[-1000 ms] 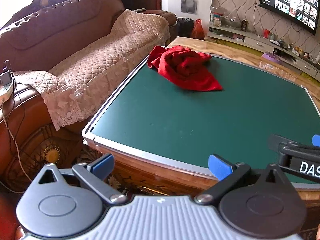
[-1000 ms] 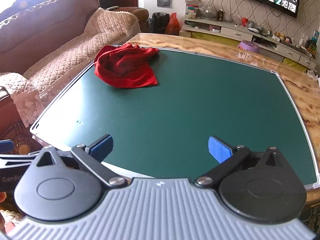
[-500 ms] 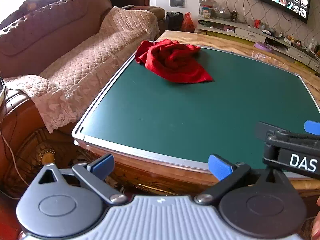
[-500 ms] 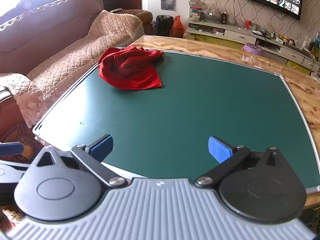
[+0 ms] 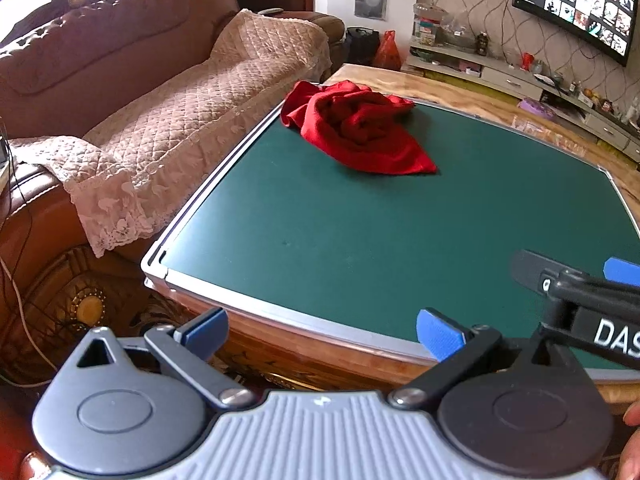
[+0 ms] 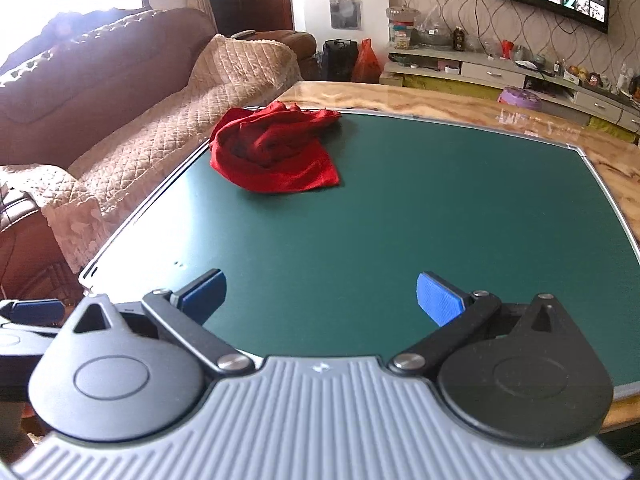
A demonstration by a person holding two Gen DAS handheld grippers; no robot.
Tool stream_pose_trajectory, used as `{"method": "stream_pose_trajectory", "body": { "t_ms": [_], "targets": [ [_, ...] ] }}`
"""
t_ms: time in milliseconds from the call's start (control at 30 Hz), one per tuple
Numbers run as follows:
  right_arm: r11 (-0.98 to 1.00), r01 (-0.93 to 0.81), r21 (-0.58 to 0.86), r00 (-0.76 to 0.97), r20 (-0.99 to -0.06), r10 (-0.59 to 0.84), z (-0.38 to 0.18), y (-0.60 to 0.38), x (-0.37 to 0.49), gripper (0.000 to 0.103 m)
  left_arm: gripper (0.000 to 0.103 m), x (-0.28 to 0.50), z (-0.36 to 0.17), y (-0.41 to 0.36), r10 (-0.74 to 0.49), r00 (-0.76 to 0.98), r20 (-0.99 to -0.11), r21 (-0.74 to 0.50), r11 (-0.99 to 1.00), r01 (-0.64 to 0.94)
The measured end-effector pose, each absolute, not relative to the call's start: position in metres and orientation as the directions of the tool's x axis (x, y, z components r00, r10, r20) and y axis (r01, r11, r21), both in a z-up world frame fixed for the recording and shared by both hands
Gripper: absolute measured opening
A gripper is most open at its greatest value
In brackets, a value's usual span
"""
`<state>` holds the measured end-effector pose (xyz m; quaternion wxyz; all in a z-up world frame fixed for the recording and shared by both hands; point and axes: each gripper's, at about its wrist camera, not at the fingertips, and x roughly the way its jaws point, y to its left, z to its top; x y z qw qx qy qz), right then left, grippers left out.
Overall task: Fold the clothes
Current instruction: 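Move both grippers open toward the crumpled red shirt on the table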
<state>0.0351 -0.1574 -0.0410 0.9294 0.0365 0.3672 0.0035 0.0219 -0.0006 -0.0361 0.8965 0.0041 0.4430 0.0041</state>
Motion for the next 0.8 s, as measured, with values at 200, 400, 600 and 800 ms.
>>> {"method": "stream_pose_trajectory", "body": {
  "t_ms": [200, 400, 600, 800],
  "targets": [
    [0.996, -0.004, 0.089, 0.736, -0.674, 0.063, -0.045, -0.162, 0.042, 0.103, 0.103, 0.032, -0.04, 0.0, 0.002, 0.589, -0.808, 0.006, 1.0, 0.005],
    [0.996, -0.003, 0.087, 0.728, -0.683, 0.062, -0.047, -0.168, 0.053, 0.103, 0.103, 0.043, -0.045, -0.002, 0.004, 0.572, -0.82, 0.003, 1.0, -0.003],
    [0.997, -0.006, 0.078, 0.722, -0.689, 0.058, -0.049, -0.169, 0.066, 0.103, 0.103, 0.054, -0.049, -0.006, 0.015, 0.563, -0.826, 0.02, 1.0, 0.001],
    [0.998, -0.023, 0.055, 0.73, -0.682, 0.054, -0.056, -0.163, 0.073, 0.103, 0.103, 0.065, -0.053, -0.011, 0.027, 0.554, -0.832, 0.037, 0.999, 0.006]
  ]
}}
